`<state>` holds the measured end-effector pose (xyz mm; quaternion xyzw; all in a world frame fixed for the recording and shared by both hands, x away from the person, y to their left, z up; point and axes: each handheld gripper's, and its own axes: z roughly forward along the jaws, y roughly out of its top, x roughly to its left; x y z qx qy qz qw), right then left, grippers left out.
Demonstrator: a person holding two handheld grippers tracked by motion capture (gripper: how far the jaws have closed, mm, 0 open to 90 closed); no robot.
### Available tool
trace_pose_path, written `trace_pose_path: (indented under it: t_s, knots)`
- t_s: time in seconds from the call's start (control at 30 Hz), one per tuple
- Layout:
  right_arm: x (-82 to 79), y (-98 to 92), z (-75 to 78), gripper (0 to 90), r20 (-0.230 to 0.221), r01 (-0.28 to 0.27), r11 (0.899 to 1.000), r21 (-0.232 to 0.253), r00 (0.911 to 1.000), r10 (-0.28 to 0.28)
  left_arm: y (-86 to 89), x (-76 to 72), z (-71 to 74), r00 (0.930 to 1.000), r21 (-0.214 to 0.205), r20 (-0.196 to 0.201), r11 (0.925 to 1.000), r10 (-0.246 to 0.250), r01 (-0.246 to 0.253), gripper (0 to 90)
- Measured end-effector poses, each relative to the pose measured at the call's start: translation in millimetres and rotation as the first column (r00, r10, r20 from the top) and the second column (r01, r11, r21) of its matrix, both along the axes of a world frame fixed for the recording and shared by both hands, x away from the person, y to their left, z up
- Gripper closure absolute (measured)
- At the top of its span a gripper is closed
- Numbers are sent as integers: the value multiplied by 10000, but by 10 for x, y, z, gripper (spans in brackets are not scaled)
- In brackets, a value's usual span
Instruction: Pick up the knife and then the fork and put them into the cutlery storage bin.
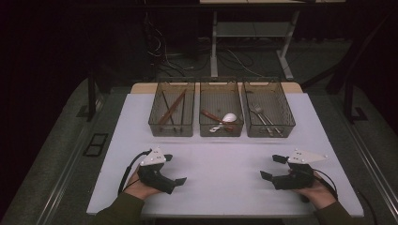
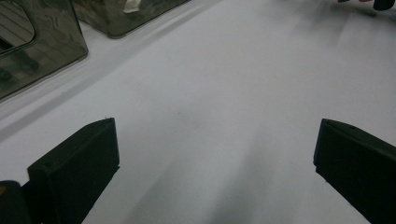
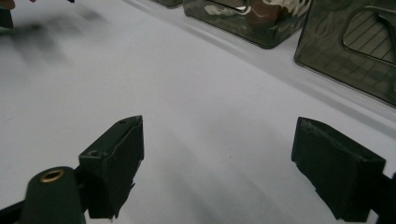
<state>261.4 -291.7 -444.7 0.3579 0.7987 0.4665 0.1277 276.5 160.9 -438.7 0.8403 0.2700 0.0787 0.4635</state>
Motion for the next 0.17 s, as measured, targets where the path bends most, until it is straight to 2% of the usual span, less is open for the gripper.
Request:
trace_pose_path:
  t_s: [0.17]
  knots:
    - [1,11,-5,167,21,-117,9999,-112,9999,118,0,-4,1,10000,47,22,10000,-45,45,0]
